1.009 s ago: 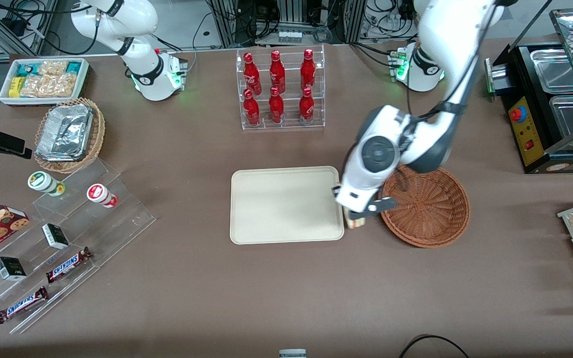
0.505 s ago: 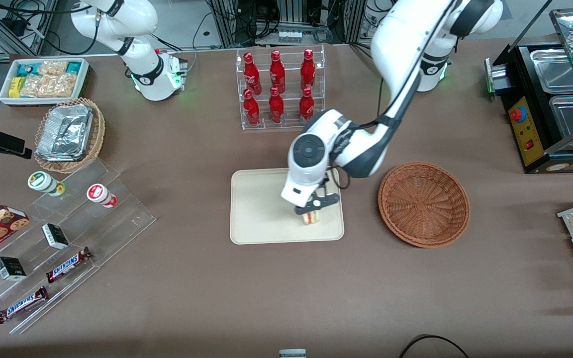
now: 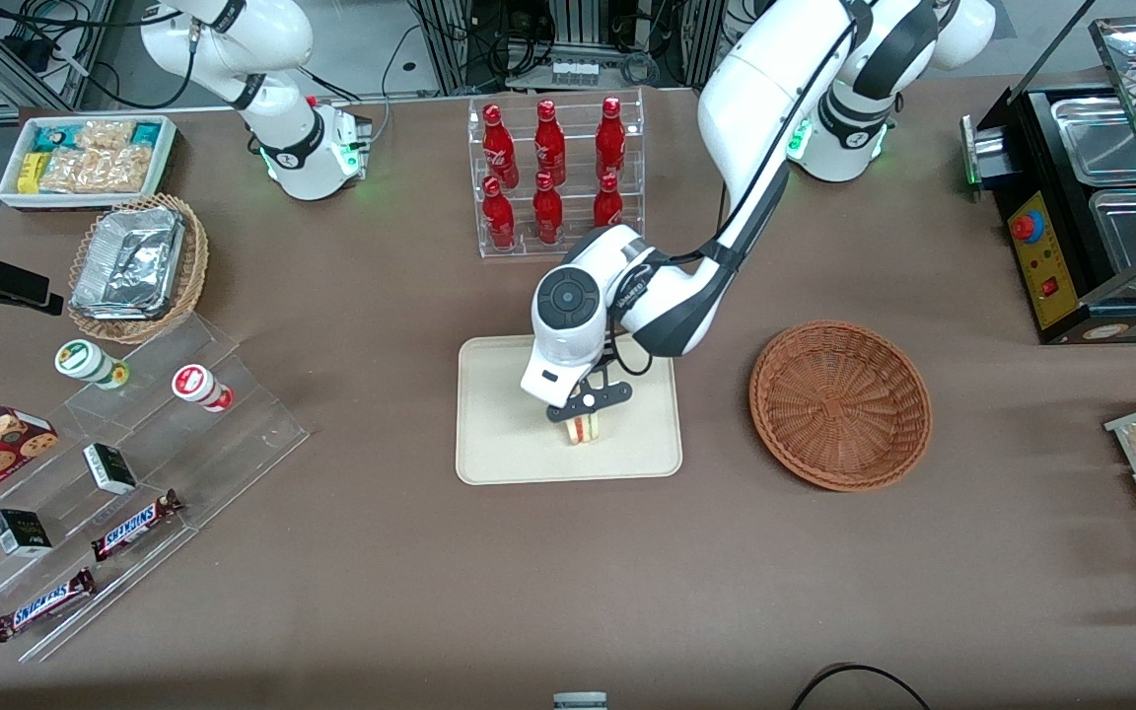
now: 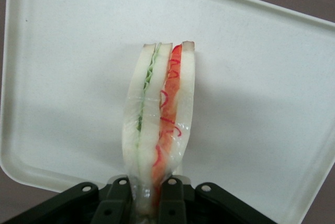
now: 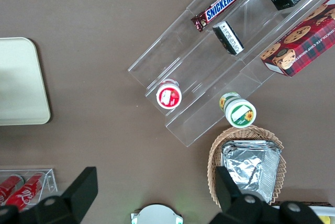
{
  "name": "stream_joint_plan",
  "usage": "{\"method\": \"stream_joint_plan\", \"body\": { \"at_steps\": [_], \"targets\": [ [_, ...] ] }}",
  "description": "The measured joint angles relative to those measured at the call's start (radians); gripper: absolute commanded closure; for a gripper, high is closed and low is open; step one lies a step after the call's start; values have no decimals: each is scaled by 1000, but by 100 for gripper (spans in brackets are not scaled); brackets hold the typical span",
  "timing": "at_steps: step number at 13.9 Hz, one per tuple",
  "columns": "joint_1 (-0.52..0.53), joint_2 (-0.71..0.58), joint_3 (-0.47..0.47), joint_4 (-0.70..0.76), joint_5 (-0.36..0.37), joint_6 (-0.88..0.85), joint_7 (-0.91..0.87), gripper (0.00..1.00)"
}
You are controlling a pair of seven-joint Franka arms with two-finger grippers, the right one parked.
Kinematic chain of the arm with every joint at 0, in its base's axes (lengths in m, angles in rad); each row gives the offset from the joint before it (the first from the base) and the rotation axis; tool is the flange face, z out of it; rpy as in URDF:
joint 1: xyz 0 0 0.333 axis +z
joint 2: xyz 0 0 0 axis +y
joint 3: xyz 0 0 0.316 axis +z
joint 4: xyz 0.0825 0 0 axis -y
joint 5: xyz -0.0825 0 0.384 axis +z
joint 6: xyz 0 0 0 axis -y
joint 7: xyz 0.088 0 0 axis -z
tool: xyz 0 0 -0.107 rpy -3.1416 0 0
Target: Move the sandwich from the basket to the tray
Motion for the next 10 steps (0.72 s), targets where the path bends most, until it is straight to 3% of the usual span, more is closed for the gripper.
{"method": "stream_joint_plan", "body": {
  "at_steps": [2, 3, 4, 10],
  "targets": [
    [-2, 18, 3, 17, 9, 0, -9, 96],
    [-2, 32, 4, 29, 13, 0, -17, 40],
    [-2, 45, 4, 39, 14, 1, -20, 0],
    [-4, 52, 4, 85, 19, -1, -23, 0]
  ]
}}
